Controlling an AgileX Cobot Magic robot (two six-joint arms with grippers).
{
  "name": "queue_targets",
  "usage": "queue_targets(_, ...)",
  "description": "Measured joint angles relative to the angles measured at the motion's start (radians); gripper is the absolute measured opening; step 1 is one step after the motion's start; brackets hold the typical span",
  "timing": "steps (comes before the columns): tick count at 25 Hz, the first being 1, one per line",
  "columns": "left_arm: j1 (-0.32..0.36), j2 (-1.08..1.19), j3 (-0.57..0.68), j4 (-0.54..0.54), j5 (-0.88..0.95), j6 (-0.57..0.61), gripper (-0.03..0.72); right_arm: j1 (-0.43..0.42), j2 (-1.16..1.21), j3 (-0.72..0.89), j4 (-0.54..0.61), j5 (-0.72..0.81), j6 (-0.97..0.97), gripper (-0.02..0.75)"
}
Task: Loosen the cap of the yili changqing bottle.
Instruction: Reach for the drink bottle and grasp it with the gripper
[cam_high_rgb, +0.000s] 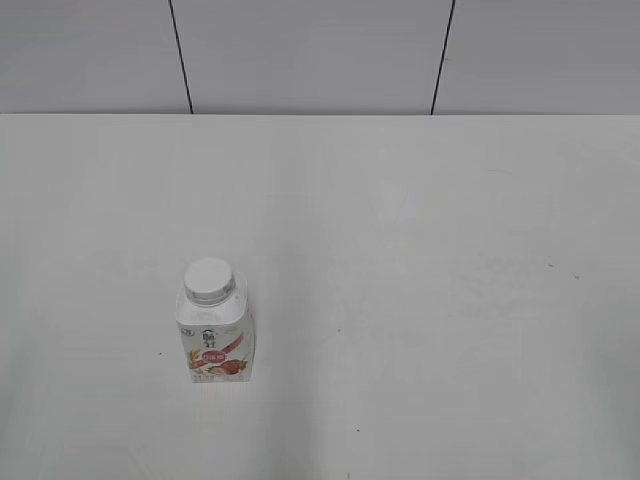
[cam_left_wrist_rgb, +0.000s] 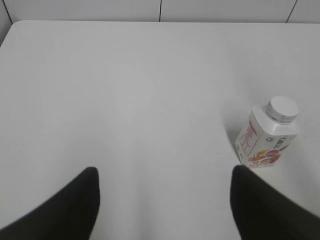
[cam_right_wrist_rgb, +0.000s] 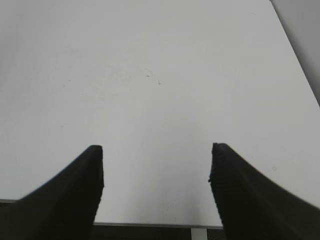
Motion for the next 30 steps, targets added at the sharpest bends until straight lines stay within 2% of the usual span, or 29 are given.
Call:
queue_targets(6,0.0,0.0,-0.008,0.001,-0.016,0.008,0.499,0.0,0.0,0.0,0.0,0.0,0.0,0.529)
queue_targets(12,-0.001,-0.001,-0.083,0.0,-0.149,0.015,0.499,0.0,0.0,0.0,0.0,0.0,0.0,0.529)
queue_targets(18,-0.001,0.064,-0.097,-0.016,-0.307,0.018,0.499,0.0,0.0,0.0,0.0,0.0,0.0,0.529)
queue_targets(22,-0.004,0.143,-0.097,-0.07,-0.39,0.099,0.499,0.0,0.0,0.0,0.0,0.0,0.0,0.529)
queue_targets(26,-0.059,0.247,-0.097,-0.096,-0.449,0.204,0.499,0.0,0.0,0.0,0.0,0.0,0.0,0.529)
queue_targets(30,-0.183,0.354,-0.096,-0.082,-0.536,0.225,0.499,0.0,0.0,0.0,0.0,0.0,0.0,0.529)
